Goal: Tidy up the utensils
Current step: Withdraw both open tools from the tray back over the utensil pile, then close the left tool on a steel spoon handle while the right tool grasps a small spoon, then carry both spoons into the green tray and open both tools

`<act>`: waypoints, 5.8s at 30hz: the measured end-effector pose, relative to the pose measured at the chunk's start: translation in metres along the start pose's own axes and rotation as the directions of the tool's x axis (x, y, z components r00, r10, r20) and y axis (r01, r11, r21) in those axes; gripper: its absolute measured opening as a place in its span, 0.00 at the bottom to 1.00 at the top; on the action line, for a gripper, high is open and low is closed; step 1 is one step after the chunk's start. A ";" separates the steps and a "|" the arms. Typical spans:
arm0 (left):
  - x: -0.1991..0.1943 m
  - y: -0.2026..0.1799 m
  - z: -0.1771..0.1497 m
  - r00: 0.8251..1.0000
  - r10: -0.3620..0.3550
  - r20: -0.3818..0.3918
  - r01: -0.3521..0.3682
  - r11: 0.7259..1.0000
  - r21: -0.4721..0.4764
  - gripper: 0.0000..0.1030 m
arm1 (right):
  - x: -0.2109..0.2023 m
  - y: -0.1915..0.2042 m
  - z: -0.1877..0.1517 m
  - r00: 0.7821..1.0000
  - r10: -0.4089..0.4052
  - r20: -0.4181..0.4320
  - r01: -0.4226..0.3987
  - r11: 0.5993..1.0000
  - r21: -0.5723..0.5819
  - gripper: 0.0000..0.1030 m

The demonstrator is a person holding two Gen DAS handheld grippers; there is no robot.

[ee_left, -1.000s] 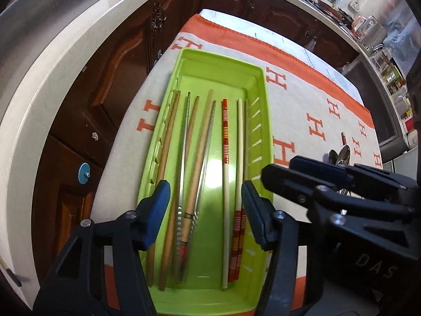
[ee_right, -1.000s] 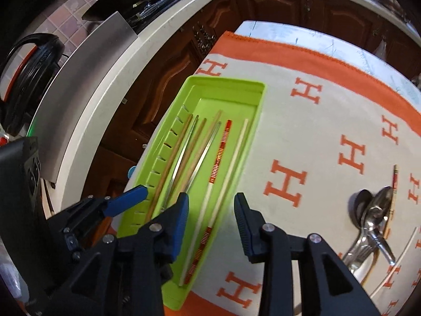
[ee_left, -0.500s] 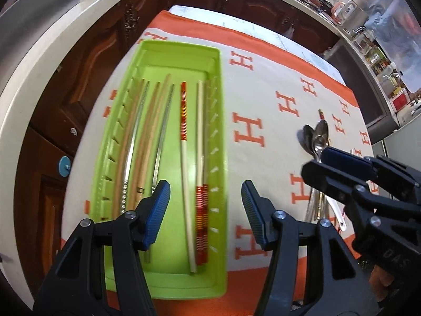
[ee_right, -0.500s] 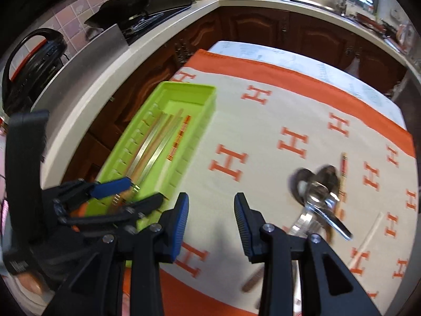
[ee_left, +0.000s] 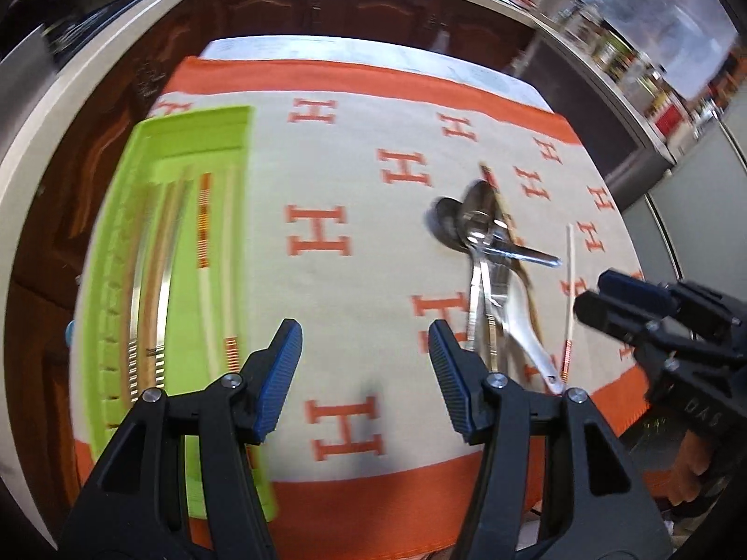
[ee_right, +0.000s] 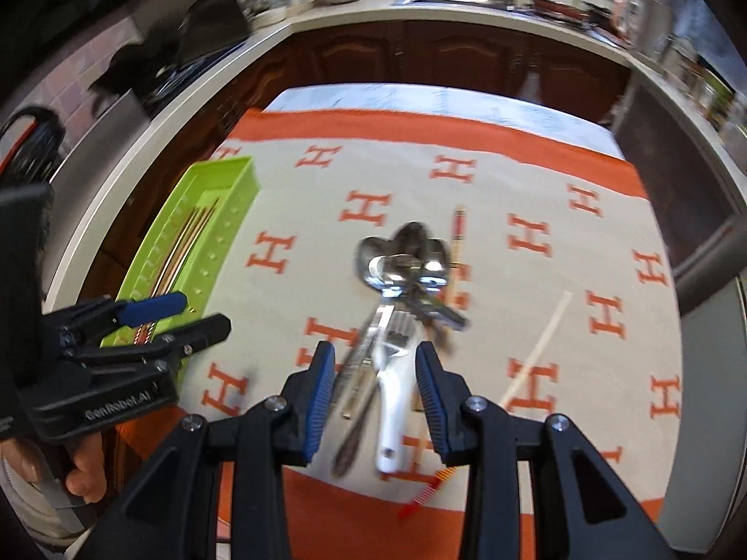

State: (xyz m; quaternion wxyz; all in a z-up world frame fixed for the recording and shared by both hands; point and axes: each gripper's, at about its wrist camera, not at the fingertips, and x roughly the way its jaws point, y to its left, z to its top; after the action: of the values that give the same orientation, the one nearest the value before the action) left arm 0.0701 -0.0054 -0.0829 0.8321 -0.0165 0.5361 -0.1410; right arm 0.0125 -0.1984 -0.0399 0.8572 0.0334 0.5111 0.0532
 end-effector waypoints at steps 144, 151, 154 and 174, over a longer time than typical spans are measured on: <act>-0.012 0.039 0.012 0.998 -0.061 -0.022 0.059 0.995 -0.078 0.00 | 0.065 0.047 0.045 0.912 0.384 -0.146 -0.376 0.923 0.081 0.04; -0.041 0.097 0.014 0.994 0.095 0.054 -0.085 0.984 -0.158 0.00 | 0.073 0.099 0.077 0.885 0.446 -0.131 -0.427 0.892 0.149 0.04; -0.039 0.122 0.011 0.989 0.141 0.048 -0.131 0.975 -0.179 0.00 | 0.092 0.118 0.082 0.876 0.458 -0.150 -0.431 0.884 0.182 0.04; -0.010 0.122 -0.008 0.984 0.178 -0.028 -0.180 0.971 -0.155 0.20 | 0.093 0.156 0.059 0.885 0.415 -0.211 -0.414 0.909 0.054 0.07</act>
State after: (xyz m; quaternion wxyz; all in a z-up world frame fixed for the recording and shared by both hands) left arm 0.0854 0.1148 -0.0994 0.8338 -0.0325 0.5506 -0.0231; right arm 0.0992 -0.0323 -0.0752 0.7648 0.1389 0.5831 0.2363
